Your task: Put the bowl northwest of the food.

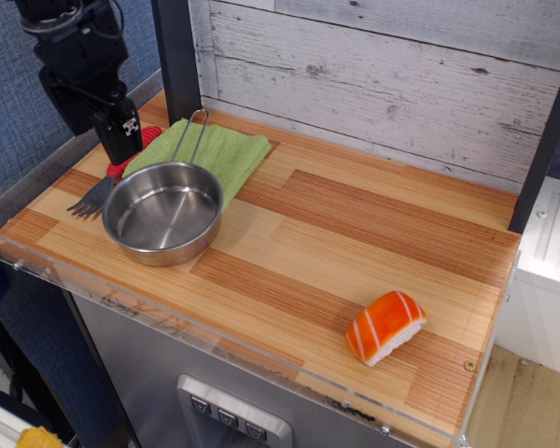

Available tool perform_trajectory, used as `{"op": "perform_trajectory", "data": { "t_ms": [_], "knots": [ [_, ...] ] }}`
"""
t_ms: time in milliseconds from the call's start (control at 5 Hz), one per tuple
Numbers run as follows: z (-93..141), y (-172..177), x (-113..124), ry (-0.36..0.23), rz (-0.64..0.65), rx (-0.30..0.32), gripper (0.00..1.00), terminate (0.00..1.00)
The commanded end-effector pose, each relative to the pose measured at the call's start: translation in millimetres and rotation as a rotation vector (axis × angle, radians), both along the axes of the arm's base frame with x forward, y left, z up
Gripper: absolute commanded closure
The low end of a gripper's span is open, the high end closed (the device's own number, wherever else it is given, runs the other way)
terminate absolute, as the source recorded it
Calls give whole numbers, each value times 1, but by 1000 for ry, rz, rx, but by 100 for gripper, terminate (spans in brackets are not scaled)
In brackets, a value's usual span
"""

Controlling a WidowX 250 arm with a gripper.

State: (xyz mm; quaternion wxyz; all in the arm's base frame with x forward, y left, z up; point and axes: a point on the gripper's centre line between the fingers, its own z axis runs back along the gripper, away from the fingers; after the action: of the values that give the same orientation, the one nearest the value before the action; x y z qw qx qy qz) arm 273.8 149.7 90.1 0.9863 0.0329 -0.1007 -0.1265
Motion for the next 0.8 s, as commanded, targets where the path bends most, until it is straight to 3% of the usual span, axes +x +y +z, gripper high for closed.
{"op": "perform_trajectory", "data": {
  "t_ms": [0,600],
  "knots": [
    [-6,5,-11,65,272,-52,0,0],
    [-48,7,-12,136,297,-54,0,0]
  ]
}}
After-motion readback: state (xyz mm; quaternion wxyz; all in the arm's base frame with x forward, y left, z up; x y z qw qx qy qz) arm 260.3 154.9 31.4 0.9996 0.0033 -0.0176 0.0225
